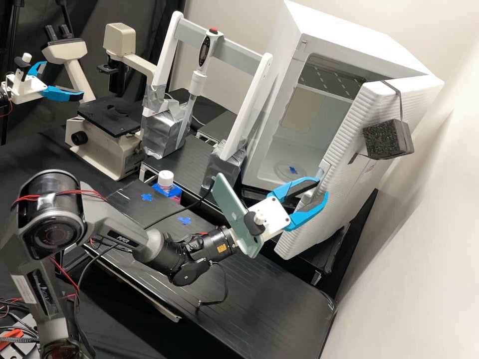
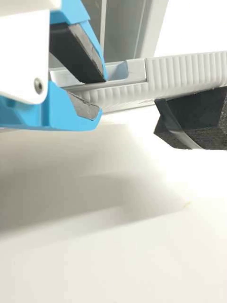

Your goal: Open the door

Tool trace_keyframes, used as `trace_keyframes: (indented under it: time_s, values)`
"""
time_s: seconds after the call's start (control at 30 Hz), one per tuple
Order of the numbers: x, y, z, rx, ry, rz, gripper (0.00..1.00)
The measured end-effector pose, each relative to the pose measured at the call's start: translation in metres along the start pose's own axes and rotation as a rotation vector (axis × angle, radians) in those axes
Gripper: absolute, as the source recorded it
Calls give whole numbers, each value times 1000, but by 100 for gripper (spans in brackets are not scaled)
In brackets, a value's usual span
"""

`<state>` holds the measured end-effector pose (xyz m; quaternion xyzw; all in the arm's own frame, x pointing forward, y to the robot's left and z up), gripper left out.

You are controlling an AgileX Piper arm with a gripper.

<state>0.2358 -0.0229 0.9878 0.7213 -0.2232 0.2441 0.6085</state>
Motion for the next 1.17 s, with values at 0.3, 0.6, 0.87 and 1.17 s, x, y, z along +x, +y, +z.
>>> trace_keyframes:
  time_s: [0.3, 0.6, 0.87, 1.17]
  values:
    - [-16, -4, 12, -2, -27, -3, 100]
    - [-71, 1, 13, 6, -119, -75, 100]
    - [-127, -10, -39, 26, 97, -145, 100]
    - [-157, -27, -66, 142, 272, -273, 100]
